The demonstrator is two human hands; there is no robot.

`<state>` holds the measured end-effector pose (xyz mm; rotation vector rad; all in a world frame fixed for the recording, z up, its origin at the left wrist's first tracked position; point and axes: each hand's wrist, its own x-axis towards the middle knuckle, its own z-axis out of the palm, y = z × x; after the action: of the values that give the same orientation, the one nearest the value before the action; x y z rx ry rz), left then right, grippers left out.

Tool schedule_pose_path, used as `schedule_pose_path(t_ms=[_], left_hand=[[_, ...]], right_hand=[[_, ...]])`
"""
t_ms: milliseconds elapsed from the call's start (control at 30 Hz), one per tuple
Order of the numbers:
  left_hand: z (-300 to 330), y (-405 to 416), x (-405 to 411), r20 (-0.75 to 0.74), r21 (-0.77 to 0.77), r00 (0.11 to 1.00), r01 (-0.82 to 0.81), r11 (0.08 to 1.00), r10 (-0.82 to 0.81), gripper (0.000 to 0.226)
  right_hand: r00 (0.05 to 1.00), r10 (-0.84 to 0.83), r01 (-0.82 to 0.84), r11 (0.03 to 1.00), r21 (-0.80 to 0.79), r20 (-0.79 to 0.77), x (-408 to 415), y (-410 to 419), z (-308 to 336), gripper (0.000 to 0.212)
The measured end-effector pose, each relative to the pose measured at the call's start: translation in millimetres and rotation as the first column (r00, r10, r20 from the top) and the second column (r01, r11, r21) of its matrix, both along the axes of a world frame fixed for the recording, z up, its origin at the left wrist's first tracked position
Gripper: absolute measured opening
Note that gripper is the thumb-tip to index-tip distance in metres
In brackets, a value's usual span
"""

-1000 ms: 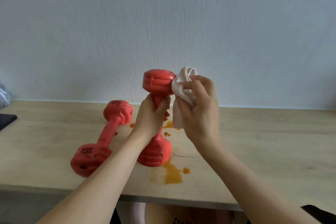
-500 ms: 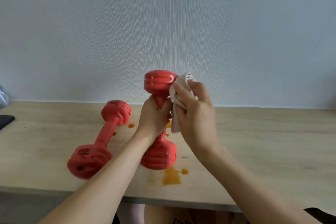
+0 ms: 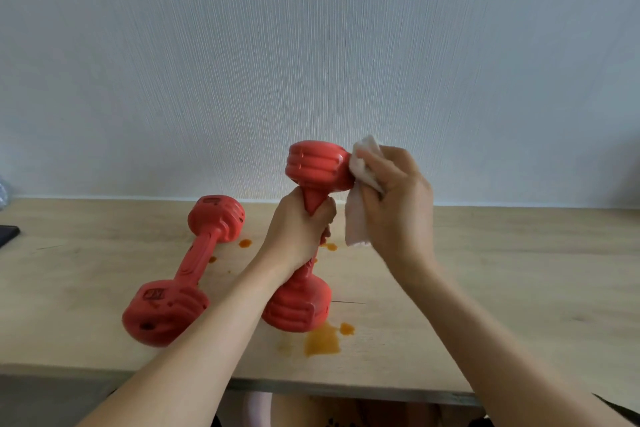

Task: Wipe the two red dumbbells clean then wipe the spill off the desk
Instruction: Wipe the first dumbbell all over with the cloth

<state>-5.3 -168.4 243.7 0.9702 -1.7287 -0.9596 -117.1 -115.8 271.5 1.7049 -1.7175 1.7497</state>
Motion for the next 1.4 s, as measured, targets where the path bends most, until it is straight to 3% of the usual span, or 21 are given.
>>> schedule_pose_path(t_ms=[67,133,233,333,533,700,833,1033,1100,1267,1400], left_hand=[[-1,0,-2,-0.015,-0.005,1.0,-0.012,1.0,0.012,0.025],[-1,1,-3,-0.016,-0.022,1.0,-0.016,1.0,0.016,0.024],[0,3,-2,0.032,-0.064,0.999,-0.02,0.998,0.022,0.019],[2,7,-2,0.054,-0.108,0.998,0.051,0.993,-0.046,0.018],[3,1,5,-0.075,0.068,0.993,0.097,0.993,-0.091,0.016],[4,-3,9,-0.011,0.022,0.993,-0.113,0.993,0.114,0.013],[6,-1,14,0.089,-0.078,0.98,-0.17,0.982,0.177,0.026],[2,7,4,0.058,-0.064,0.991,-0.117,0.991,0.12,0.025],[3,6,3,0.045,-0.043,0.991,-0.125,0.991,0.127,0.024],[4,2,4,0.057,-0.083,0.985,-0.156,0.984,0.161,0.025],[2,4,-2,0.127,-0.15,0.972,-0.177,0.973,0.197,0.018]], right_hand=[[0.959,-0.136,0.117,0.989,-0.089,-0.247,16,7,3,0.036],[0.945,-0.149,0.133,0.988,-0.075,-0.29,18,6,7,0.037],[0.999,0.023,-0.022,0.998,0.065,-0.028,-4,-3,9,0.03],[0.974,0.131,-0.161,0.974,0.16,0.183,-26,-6,7,0.031],[0.94,0.19,-0.236,0.962,0.139,0.283,-19,-5,4,0.021],[0.975,0.145,-0.16,0.984,0.076,0.169,-6,6,4,0.014],[0.992,0.021,-0.02,1.0,0.013,-0.125,7,8,0,0.009],[0.997,0.013,-0.024,0.99,0.138,0.081,-4,-8,-7,0.015],[1.0,0.012,-0.015,0.994,0.108,0.027,-2,-6,-7,0.02],[0.944,-0.125,0.136,0.991,0.013,-0.307,3,8,2,0.015],[0.921,-0.152,0.21,0.969,0.127,-0.36,-6,8,1,0.017]])
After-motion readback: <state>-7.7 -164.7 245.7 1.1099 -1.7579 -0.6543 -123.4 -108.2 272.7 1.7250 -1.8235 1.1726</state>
